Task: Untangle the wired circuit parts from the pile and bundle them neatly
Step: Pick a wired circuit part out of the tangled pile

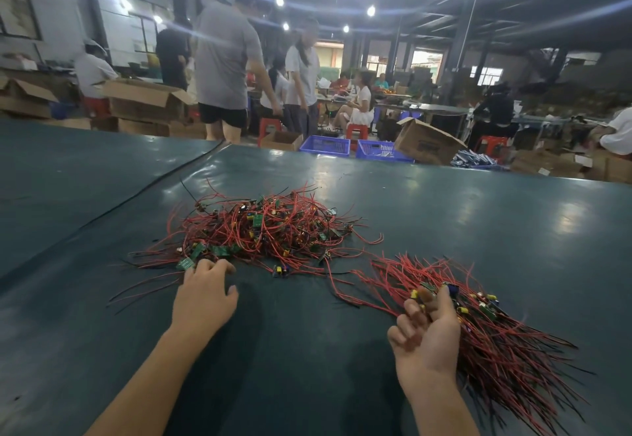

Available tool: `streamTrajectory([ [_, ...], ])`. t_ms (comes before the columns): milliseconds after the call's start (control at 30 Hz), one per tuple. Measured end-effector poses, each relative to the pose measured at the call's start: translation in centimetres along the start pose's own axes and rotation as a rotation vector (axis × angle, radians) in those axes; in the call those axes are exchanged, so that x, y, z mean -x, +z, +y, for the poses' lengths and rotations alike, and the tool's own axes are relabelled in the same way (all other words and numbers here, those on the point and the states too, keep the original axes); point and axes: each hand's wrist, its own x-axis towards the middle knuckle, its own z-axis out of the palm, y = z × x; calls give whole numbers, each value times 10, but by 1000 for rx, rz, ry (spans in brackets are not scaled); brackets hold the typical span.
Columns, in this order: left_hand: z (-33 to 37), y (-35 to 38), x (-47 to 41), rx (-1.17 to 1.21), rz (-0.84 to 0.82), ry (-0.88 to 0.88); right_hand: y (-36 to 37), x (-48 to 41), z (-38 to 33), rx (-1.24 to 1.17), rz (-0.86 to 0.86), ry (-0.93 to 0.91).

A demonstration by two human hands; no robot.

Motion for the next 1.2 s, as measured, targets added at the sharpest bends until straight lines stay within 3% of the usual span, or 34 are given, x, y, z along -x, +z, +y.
streamTrajectory([
  [200,7,6,2,205,54,88,3,2,2,50,11,14],
  [467,47,-6,23,517,369,411,5,2,11,158,-45,42],
  [767,82,-2,56,617,329,749,8,2,28,533,-113,49],
  [933,97,2,73,725,201,918,14,12,37,638,-300,157],
  [1067,100,3,76,913,94,850,18,17,36,652,-385,166],
  [1200,102,0,73,1172,-32,578,19,20,32,672,-320,83],
])
